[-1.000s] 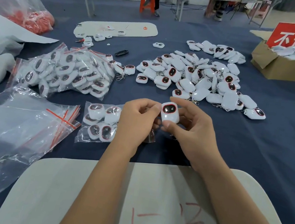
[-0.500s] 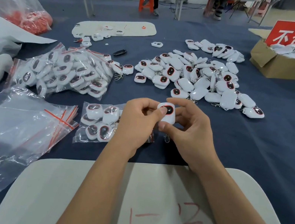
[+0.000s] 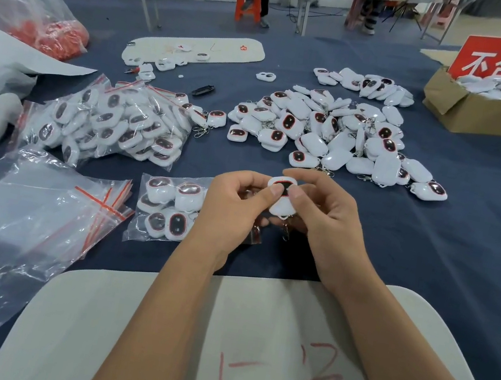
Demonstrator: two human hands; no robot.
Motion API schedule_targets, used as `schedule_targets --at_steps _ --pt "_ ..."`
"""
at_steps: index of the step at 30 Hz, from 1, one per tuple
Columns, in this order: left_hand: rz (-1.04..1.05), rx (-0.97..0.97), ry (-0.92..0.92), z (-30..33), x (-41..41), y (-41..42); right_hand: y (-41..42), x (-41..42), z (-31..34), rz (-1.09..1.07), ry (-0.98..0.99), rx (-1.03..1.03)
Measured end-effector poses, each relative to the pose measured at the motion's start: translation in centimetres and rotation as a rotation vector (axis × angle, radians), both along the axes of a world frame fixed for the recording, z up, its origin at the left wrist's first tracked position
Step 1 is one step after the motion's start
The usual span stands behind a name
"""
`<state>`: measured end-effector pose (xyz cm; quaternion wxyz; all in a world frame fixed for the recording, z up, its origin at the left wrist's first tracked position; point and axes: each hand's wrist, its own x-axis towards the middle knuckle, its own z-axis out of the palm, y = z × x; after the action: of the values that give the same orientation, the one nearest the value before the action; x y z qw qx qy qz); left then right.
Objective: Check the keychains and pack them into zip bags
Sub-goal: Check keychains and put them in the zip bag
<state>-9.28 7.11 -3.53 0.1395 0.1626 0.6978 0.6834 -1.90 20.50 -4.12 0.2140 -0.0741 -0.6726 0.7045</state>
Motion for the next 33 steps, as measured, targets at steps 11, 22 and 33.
schedule_targets --at_steps 11,22,33 --pt "-0.027 -0.07 0.068 0.43 0.39 -0.2 0.26 -0.3 -0.37 -0.086 -0.08 0.105" --pt "0.038 -0.072 0.118 0.49 0.49 -0.01 0.29 -0.2 -0.18 -0.027 -0.068 0.093" --pt "0.432 -0.453 0.436 0.58 0.43 0.3 0.14 -0.1 0.0 -0.11 -0.071 0.063"
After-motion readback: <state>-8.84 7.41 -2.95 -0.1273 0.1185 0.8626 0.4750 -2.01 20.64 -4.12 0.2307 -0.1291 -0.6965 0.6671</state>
